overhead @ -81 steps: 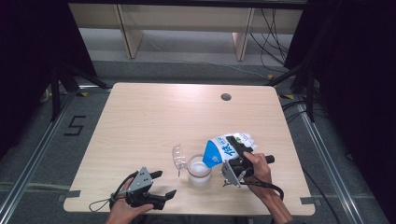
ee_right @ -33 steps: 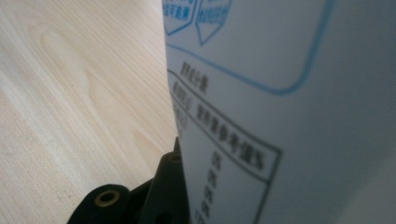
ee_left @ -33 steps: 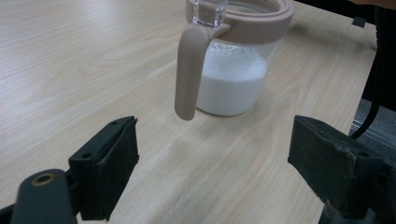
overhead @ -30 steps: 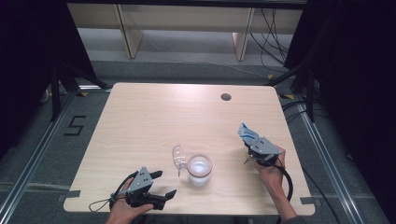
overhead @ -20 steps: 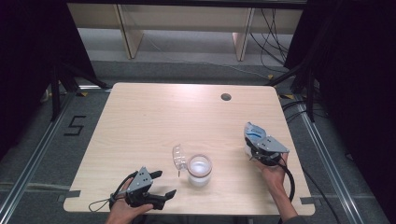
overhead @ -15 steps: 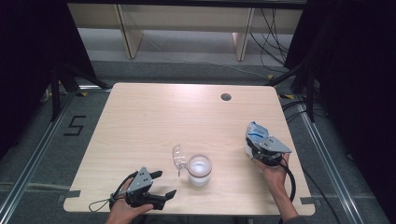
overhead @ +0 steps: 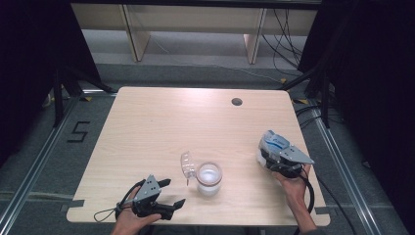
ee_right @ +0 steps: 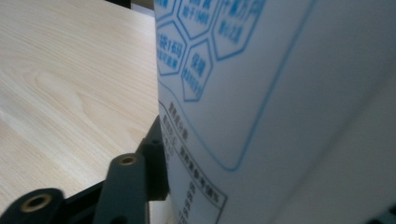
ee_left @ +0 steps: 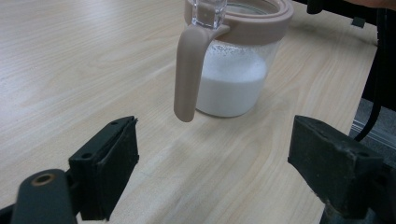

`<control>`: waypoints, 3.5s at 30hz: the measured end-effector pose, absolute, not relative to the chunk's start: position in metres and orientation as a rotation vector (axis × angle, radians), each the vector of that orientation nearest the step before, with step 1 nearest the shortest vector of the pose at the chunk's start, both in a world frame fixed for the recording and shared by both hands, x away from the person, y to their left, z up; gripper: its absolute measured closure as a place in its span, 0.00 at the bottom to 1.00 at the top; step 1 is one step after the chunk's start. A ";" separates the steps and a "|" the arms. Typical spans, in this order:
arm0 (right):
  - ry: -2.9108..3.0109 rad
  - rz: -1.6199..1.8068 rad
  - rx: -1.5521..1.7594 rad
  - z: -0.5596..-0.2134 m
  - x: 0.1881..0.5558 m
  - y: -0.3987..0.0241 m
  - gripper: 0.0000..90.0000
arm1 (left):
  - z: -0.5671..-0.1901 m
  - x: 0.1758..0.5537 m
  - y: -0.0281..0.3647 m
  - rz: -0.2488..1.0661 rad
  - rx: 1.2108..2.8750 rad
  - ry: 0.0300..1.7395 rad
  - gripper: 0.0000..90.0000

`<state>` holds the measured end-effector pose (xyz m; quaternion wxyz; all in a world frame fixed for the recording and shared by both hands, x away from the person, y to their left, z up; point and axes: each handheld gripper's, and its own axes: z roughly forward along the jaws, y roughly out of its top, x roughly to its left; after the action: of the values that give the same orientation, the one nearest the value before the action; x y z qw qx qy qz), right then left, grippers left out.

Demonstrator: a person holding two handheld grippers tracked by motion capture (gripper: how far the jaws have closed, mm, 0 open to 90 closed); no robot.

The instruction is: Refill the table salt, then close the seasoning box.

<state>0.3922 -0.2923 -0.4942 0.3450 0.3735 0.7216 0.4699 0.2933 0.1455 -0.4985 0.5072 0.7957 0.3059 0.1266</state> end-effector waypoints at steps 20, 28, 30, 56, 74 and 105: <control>1.826 1.265 1.038 -0.479 0.350 -0.304 0.25 | -0.498 0.293 0.147 0.315 1.897 0.770 0.17; 1.873 1.230 1.095 -0.478 0.336 -0.305 0.25 | -0.497 0.295 0.149 0.326 1.885 0.783 0.17; 1.878 1.221 1.099 -0.479 0.335 -0.307 0.25 | -0.497 0.293 0.149 0.321 1.880 0.802 0.17; 2.033 1.161 1.115 -0.481 0.299 -0.298 0.22 | -0.496 0.295 0.155 0.346 1.862 0.850 0.18; 2.135 1.132 1.110 -0.485 0.284 -0.286 0.20 | -0.497 0.295 0.155 0.350 1.854 0.883 0.18; 2.203 1.119 0.995 -0.485 0.280 -0.273 0.23 | -0.468 0.301 0.152 0.349 1.795 0.858 0.95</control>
<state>0.2796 -0.2729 -0.4851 0.2368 0.3630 0.8034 0.4082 0.3006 0.1524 -0.4682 0.5319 0.7525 0.3597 0.1462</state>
